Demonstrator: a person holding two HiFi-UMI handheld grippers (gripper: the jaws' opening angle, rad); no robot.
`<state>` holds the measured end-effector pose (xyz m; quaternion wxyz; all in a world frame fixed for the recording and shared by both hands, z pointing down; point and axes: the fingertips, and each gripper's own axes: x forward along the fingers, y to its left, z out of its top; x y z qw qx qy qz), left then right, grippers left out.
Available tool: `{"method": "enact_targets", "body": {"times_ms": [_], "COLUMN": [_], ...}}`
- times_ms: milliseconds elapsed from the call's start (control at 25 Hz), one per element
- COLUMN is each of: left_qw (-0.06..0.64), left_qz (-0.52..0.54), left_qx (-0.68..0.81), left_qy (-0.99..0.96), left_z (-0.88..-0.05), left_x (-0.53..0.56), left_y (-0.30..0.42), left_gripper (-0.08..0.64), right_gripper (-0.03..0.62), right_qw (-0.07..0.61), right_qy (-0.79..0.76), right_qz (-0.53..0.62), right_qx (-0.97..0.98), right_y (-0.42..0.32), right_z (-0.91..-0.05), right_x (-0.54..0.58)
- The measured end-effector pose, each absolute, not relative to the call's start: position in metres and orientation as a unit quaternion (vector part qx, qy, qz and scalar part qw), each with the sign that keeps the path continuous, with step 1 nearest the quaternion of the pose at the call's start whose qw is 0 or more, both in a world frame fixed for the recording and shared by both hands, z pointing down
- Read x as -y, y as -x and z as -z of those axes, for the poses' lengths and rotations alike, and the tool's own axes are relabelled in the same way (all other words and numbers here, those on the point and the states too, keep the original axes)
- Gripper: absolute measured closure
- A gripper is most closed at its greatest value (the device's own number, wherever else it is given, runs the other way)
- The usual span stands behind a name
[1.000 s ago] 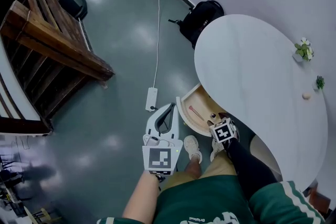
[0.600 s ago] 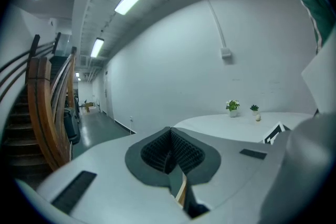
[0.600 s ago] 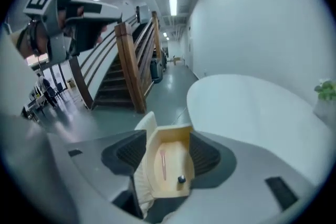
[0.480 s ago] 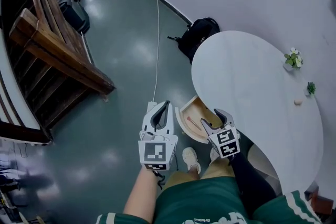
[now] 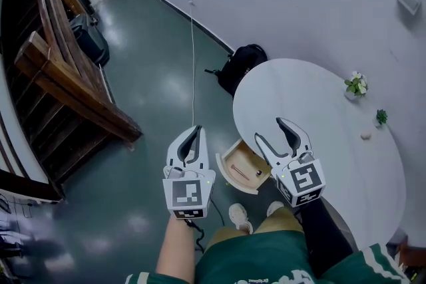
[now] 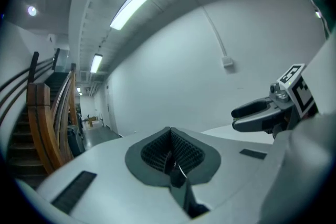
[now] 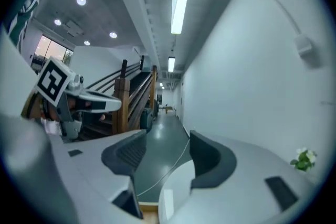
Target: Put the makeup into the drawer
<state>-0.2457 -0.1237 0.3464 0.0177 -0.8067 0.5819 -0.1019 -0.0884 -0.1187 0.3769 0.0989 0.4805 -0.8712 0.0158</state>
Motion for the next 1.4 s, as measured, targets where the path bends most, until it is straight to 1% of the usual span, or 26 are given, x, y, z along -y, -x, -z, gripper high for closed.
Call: {"method": "enact_targets", "body": {"times_ms": [80,160,280,480,1120,1400], "left_qw": [0.036,0.035,0.025,0.033,0.027,0.028], "left_qz": [0.077,0.054,0.061,0.063,0.040,0.037], "left_qx": [-0.592,-0.593,-0.578,-0.568,-0.457,-0.396], "left_qy": [0.802,0.803,0.813,0.820,0.888,0.917], "left_z": [-0.326,-0.311,-0.310,-0.307,-0.307,-0.315], "left_x": [0.123,0.122,0.127,0.136,0.163,0.162], "left_y": [0.244,0.237,0.217,0.172,-0.088,-0.191], "left_gripper": [0.560,0.560,0.560,0.560,0.560,0.560], "right_gripper": [0.326,0.327,0.327,0.327,0.330,0.331], "right_qw": [0.068,0.057,0.055,0.057,0.055,0.048], "right_qy": [-0.493,-0.501,-0.510,-0.528,-0.632,-0.681], "right_qz": [0.000,0.010,0.011,0.010,0.013,0.000], "right_qx": [0.867,0.863,0.858,0.847,0.773,0.731], "right_y": [0.079,0.069,0.050,0.000,-0.255,-0.348], "right_z": [-0.350,-0.337,-0.336,-0.334,-0.321,-0.324], "right_x": [0.119,0.119,0.121,0.127,0.116,0.094]}}
